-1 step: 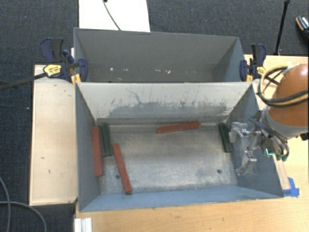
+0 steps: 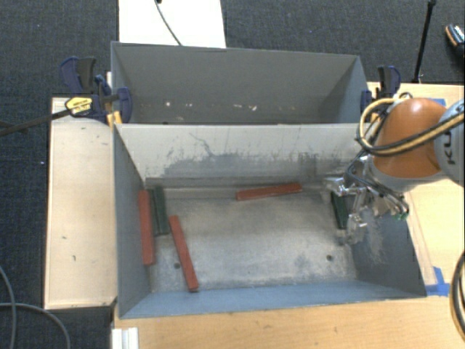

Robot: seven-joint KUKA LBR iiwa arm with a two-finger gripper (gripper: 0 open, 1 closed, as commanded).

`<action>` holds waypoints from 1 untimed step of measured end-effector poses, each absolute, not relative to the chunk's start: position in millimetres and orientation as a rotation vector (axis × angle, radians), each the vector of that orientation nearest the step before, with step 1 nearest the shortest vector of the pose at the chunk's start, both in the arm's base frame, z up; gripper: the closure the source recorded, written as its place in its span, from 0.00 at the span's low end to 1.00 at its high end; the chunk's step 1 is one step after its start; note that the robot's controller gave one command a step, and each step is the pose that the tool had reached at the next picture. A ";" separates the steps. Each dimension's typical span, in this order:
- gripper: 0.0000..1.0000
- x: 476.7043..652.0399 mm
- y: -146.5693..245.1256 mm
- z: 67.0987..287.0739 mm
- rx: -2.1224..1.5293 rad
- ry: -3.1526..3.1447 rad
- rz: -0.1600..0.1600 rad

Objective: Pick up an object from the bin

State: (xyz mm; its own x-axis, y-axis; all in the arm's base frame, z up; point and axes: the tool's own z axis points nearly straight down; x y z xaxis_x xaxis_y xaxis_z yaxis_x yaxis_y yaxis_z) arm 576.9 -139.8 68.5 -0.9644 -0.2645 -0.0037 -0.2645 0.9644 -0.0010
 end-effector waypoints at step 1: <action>0.00 580.7 -101.5 101.2 -1.446 2.781 -0.003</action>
Offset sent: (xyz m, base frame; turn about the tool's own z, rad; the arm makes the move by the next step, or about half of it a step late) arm 0.0023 0.0369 0.0315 -0.6908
